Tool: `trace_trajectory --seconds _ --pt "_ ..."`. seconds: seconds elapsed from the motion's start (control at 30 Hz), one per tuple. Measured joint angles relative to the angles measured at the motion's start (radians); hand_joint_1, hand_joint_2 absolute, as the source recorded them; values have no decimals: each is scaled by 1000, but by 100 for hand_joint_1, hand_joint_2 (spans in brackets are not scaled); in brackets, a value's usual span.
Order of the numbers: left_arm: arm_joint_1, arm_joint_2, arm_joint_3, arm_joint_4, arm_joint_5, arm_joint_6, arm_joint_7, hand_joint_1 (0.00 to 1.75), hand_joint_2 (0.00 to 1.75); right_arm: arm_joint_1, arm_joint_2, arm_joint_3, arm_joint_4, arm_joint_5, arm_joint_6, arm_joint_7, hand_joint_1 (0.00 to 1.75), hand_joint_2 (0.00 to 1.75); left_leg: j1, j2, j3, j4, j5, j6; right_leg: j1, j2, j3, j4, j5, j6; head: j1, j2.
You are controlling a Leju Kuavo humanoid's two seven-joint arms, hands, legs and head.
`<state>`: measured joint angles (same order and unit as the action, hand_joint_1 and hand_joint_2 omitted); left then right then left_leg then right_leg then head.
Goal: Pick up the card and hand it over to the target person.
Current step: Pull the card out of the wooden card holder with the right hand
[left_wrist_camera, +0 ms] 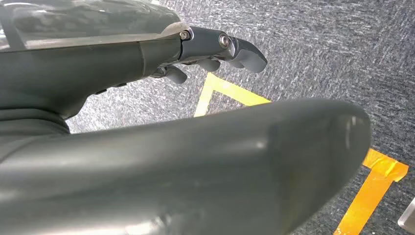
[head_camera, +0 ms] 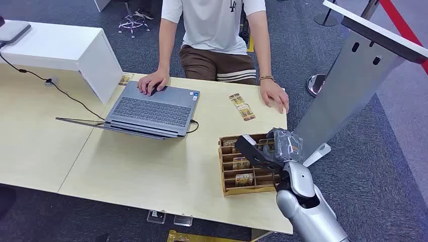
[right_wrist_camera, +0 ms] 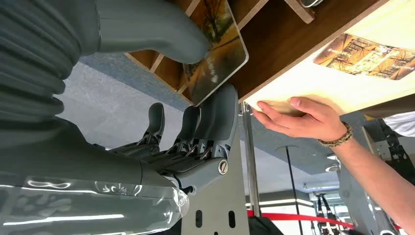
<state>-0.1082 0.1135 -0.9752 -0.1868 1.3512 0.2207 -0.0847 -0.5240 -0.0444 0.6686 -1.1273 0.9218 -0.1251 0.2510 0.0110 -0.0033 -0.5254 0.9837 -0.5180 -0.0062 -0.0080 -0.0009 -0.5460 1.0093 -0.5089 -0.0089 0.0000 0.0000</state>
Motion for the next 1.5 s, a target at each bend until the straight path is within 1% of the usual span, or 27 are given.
trace_trajectory --seconds 0.13,0.3,0.43,0.6,0.7,0.93,1.07,1.27,1.5 --pt "0 0 0 0 1 -2 1 0 0 4 -4 1 -35 5 4 3 82 175 0 0 0 0 0 0 0 0 0 0 0 0 0 0" --pt "0 0 0 1 1 -3 1 0 0 9 -11 2 -67 7 14 6 84 175 0 -1 -1 1 0 0 0 0 0 1 0 0 0 0" --pt "0 0 -1 1 2 -3 1 0 0 10 -12 3 -55 4 21 11 91 175 0 -1 0 0 0 0 0 -1 0 0 0 0 0 0" --pt "0 0 0 1 3 -1 2 0 0 13 -12 3 -35 -5 17 10 94 175 0 0 1 -1 0 0 0 -1 1 -1 0 0 0 0" --pt "0 0 1 1 4 -1 2 0 0 16 -11 3 -30 -8 16 9 94 175 0 -1 0 0 0 0 0 -1 1 0 0 0 0 0" --pt "0 0 1 0 5 1 5 0 0 22 -13 -8 2 -18 10 8 87 175 0 -1 1 0 0 0 0 -1 1 0 0 0 0 0" --pt "0 1 -1 0 4 0 4 0 0 22 -14 -11 13 -21 8 6 93 175 0 -1 1 0 0 0 0 -1 1 -1 0 0 0 0" --pt "0 1 -2 0 2 -1 2 0 0 21 -12 -15 21 -23 5 5 92 175 0 -1 1 -1 0 0 0 -1 1 -1 0 0 0 0" --pt "0 1 -3 0 2 0 3 0 0 19 -12 -19 19 -24 3 1 104 175 0 -1 0 -1 0 0 0 -1 1 -1 0 0 0 0"
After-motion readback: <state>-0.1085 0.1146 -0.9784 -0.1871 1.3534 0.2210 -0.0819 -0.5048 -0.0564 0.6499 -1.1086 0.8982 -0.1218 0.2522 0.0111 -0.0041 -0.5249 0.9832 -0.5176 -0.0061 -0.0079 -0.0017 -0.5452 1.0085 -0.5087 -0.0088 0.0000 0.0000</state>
